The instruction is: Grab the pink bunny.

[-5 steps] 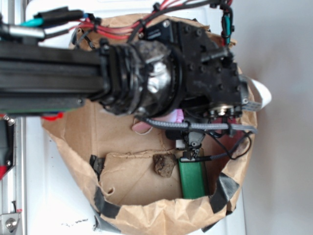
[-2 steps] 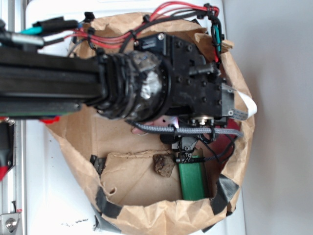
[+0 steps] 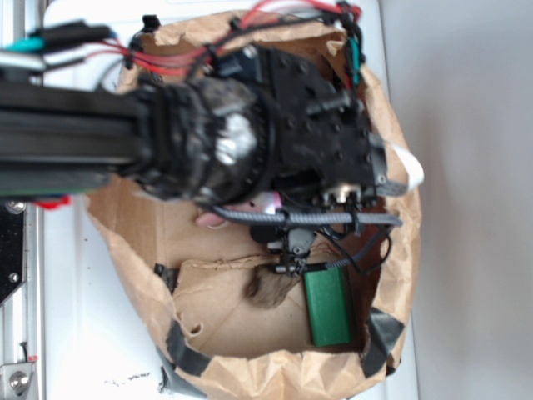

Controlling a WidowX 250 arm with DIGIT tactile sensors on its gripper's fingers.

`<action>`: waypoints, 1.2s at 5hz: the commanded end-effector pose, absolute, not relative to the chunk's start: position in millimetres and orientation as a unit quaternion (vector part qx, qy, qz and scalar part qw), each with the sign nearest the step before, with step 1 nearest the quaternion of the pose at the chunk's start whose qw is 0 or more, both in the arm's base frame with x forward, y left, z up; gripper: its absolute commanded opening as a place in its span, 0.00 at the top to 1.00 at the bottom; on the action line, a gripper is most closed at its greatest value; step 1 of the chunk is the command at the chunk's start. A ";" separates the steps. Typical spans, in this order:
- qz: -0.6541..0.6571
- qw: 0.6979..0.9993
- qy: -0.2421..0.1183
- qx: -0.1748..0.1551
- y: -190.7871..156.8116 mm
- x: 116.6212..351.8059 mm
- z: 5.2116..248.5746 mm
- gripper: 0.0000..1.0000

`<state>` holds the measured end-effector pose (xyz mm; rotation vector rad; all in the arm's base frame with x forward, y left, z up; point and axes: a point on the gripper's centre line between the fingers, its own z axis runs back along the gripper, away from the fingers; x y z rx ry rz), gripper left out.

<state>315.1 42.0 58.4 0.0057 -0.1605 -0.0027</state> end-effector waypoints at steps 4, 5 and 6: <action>0.008 0.984 -0.178 -0.013 21.8 272.3 186.1 1.00; 0.015 0.984 -0.176 -0.005 17.6 283.6 187.1 1.00; -0.010 0.982 -0.187 -0.033 23.2 285.2 191.3 1.00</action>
